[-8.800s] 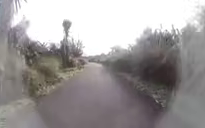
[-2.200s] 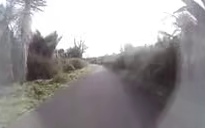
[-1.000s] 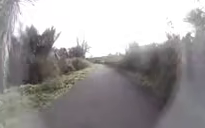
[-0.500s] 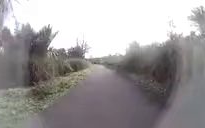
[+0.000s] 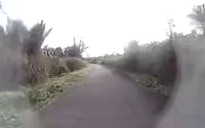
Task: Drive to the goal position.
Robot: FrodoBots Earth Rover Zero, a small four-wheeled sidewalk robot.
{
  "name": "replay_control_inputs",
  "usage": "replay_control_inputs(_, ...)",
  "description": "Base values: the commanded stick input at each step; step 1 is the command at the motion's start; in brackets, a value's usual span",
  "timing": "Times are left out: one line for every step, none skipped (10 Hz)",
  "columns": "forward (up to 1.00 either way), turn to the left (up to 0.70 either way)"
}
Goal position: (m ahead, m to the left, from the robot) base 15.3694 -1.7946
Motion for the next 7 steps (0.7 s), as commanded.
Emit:
replay_control_inputs(0.7, -0.35)
replay_control_inputs(0.7, -0.35)
replay_control_inputs(0.7, -0.27)
replay_control_inputs(0.7, -0.14)
replay_control_inputs(0.7, -0.05)
replay_control_inputs(0.7, 0.0)
replay_control_inputs(0.7, 0.0)
